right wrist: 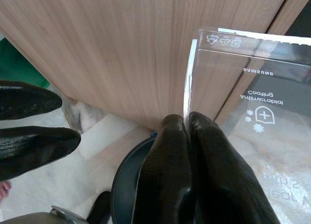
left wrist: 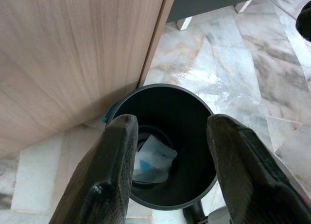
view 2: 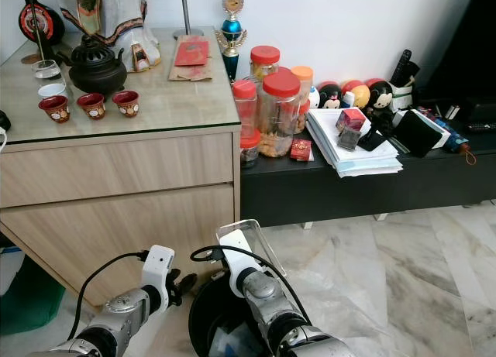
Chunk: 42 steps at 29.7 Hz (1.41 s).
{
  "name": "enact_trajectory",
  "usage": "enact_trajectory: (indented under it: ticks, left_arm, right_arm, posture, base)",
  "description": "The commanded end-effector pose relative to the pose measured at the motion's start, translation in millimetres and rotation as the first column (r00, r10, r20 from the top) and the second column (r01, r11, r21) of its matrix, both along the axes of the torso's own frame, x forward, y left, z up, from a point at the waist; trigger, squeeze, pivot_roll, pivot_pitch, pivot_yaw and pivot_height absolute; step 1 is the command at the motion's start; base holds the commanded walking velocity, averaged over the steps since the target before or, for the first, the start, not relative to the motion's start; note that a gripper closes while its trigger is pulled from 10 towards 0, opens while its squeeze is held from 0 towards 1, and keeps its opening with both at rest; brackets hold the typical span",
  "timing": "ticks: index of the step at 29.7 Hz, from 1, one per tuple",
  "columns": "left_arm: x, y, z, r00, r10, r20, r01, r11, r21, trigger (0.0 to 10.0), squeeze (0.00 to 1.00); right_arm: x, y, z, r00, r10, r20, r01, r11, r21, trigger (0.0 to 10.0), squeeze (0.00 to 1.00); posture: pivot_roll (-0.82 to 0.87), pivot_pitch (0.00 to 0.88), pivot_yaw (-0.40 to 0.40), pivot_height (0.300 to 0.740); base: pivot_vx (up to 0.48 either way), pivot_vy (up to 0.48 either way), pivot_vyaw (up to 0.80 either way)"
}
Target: Picking trash to rubbish bin
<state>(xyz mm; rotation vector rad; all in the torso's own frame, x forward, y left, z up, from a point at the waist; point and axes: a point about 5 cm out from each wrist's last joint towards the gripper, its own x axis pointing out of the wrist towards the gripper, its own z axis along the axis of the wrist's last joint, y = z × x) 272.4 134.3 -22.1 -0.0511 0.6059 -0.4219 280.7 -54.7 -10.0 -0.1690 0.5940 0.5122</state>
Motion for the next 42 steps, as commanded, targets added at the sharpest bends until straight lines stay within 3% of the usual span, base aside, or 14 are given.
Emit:
enact_trajectory:
  ticks: [1,2,23,24,25,26,27,33,34,37,39,40,41,42]
  left_arm:
    - [-3.3,-0.7,-3,1.000,-0.017,-0.020,0.017,1.000,-0.008,10.0,0.00]
    - [-3.3,-0.5,-3,1.000,-0.018,-0.021,0.018,1.000,-0.010,10.0,0.00]
    - [-1.9,0.0,-1,0.999,-0.033,-0.018,0.033,0.999,-0.002,10.0,0.00]
    - [-1.8,0.2,-1,0.999,-0.032,-0.017,0.032,1.000,0.001,10.0,0.00]
    - [-1.6,0.4,-1,0.999,-0.031,-0.017,0.031,1.000,0.002,10.0,0.00]
    - [-1.5,0.5,-1,0.999,-0.030,-0.016,0.030,1.000,0.003,10.0,0.00]
    - [-1.2,1.8,-1,1.000,-0.017,-0.016,0.017,1.000,0.006,10.0,0.00]
    - [-2.1,23.6,-4,0.994,0.111,-0.010,-0.109,0.988,0.111,10.0,0.00]
    - [-4.4,34.6,-6,0.987,0.160,0.000,-0.157,0.972,0.172,10.0,0.00]
    - [-8.3,48.9,-9,0.973,0.232,0.012,-0.228,0.942,0.245,10.0,0.00]
    - [-14.5,63.6,-12,0.942,0.336,0.008,-0.325,0.904,0.277,10.0,0.00]
    - [-21.1,75.1,-15,0.910,0.414,0.007,-0.397,0.869,0.294,10.0,0.00]
    - [-21.1,75.1,-15,0.910,0.414,0.007,-0.397,0.869,0.294,10.0,0.00]
    - [-29.4,82.6,-20,0.894,0.448,-0.003,-0.424,0.848,0.319,10.0,0.00]
  right_arm:
    - [-0.2,2.2,0,1.000,0.016,-0.006,-0.016,1.000,-0.016,10.0,0.92]
    - [-0.7,2.1,0,1.000,0.017,-0.007,-0.017,1.000,-0.017,10.0,1.00]
    - [0.5,-1.6,0,1.000,-0.012,-0.007,0.012,1.000,-0.009,10.0,1.00]
    - [0.0,-4.0,-2,1.000,-0.021,-0.010,0.021,1.000,-0.014,10.0,0.82]
    - [-0.3,-5.7,-2,1.000,-0.028,-0.012,0.028,0.999,-0.017,10.0,0.82]
    - [-0.7,-7.2,-3,0.999,-0.032,-0.014,0.032,0.999,-0.020,10.0,0.57]
    - [-1.7,-9.3,-5,0.999,-0.037,-0.018,0.036,0.999,-0.025,10.0,0.00]
    - [-11.5,-24.9,-16,0.994,-0.094,-0.059,0.092,0.995,-0.035,10.0,0.00]
    - [-16.8,-31.9,-22,0.990,-0.118,-0.079,0.116,0.993,-0.033,10.0,0.00]
    - [-23.5,-41.2,-28,0.982,-0.156,-0.104,0.154,0.988,-0.025,10.0,0.00]
    - [-29.7,-49.5,-33,0.977,-0.176,-0.122,0.175,0.984,-0.022,10.0,0.00]
    - [-36.5,-57.3,-39,0.971,-0.192,-0.142,0.190,0.981,-0.029,10.0,0.00]
    - [-36.5,-57.3,-39,0.971,-0.192,-0.142,0.190,0.981,-0.029,10.0,0.00]
    - [-44.0,-66.2,-45,0.960,-0.225,-0.165,0.221,0.974,-0.040,10.0,0.00]
  posture:
    - [0.05,0.000,-0.041,0.740]
    - [0.05,0.000,-0.041,0.740]
    - [0.05,0.005,-0.034,0.740]
    - [0.05,0.010,-0.035,0.740]
    - [0.05,0.010,-0.035,0.740]
    - [0.05,0.010,-0.035,0.740]
    - [0.05,0.010,-0.035,0.740]
    - [0.05,0.025,-0.033,0.740]
    - [0.04,0.030,-0.035,0.740]
    - [0.04,0.029,-0.038,0.740]
    - [0.04,0.032,-0.038,0.740]
    - [0.02,0.032,-0.032,0.740]
    - [0.02,0.032,-0.032,0.740]
    - [0.01,0.032,-0.026,0.740]
  base:
    - [0.000,0.000,0.00]
    - [0.000,0.000,0.00]
    - [0.000,0.000,0.00]
    - [0.000,0.000,0.00]
    - [0.000,0.000,0.00]
    - [0.000,0.000,0.00]
    - [0.000,0.000,0.00]
    - [0.000,0.000,0.00]
    - [0.000,0.000,0.00]
    - [0.000,0.000,0.00]
    - [0.000,0.000,0.00]
    - [0.000,0.000,0.00]
    - [0.000,0.000,0.00]
    - [0.000,0.000,0.00]
